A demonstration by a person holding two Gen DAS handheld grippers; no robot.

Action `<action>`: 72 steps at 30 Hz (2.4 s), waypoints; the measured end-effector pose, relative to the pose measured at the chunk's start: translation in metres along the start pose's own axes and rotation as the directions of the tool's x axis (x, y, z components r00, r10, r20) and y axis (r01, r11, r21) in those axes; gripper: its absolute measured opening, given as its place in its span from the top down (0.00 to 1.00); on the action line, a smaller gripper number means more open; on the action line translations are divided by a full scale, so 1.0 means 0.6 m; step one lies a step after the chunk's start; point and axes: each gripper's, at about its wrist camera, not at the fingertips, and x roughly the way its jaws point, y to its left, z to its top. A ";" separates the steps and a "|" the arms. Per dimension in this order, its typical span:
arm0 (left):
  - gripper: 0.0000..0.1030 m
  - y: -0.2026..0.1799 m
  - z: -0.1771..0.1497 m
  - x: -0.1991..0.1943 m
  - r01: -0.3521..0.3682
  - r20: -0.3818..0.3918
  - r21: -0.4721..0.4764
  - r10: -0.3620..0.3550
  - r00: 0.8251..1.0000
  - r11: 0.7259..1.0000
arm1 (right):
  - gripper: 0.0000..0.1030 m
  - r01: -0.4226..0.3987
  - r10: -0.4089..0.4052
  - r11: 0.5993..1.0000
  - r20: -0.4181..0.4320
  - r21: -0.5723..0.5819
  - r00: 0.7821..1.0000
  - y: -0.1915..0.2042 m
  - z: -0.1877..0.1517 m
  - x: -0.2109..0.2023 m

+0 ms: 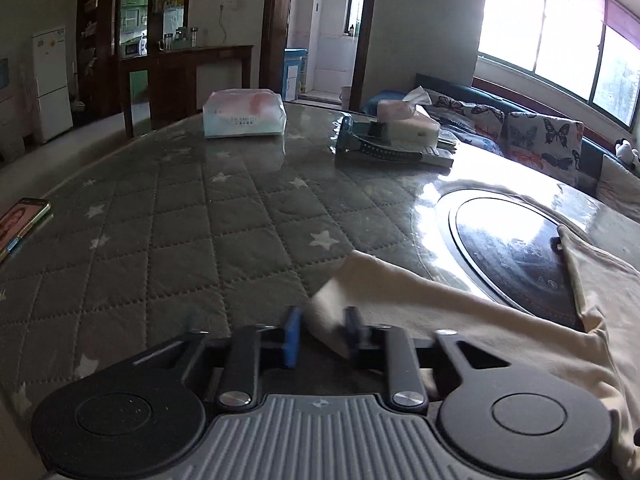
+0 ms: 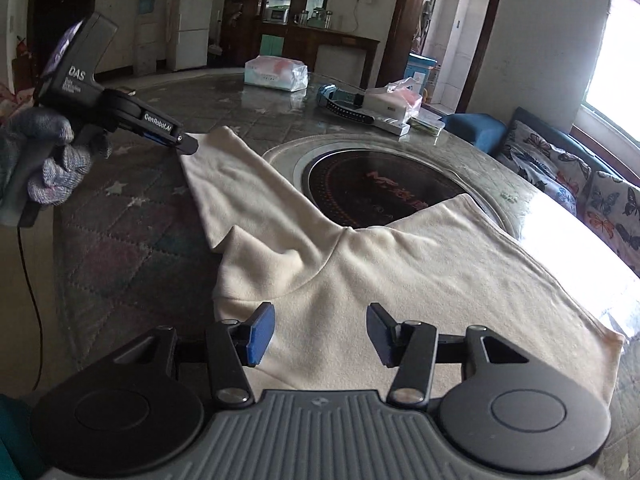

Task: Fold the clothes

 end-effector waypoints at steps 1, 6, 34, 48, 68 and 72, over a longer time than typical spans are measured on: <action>0.95 0.001 0.003 0.000 0.003 0.005 -0.002 -0.003 1.000 1.000 | 0.50 0.002 -0.002 1.000 0.002 0.006 1.000 -0.001 0.001 0.000; 0.95 -0.010 0.036 -0.035 0.014 0.153 0.047 -0.021 0.988 0.999 | 0.50 -0.007 0.006 1.000 0.018 0.030 1.000 -0.006 0.008 0.000; 0.87 -0.128 0.046 -0.014 0.169 0.017 0.159 -0.174 0.985 0.973 | 0.51 -0.031 0.028 0.996 0.037 0.078 0.999 -0.042 -0.002 -0.029; 0.91 -0.331 0.018 0.059 0.505 -0.192 0.208 -0.471 0.861 0.837 | 0.50 0.077 -0.077 0.969 -0.007 0.237 0.997 -0.125 -0.059 -0.043; 0.93 -0.370 0.054 0.138 0.407 -0.205 0.251 -0.363 0.909 0.878 | 0.49 0.116 -0.110 0.935 -0.037 0.336 0.993 -0.179 -0.107 -0.048; 0.92 -0.370 0.055 0.130 0.398 -0.190 0.271 -0.356 0.915 0.877 | 0.49 0.131 -0.129 0.921 -0.032 0.367 0.991 -0.190 -0.116 -0.063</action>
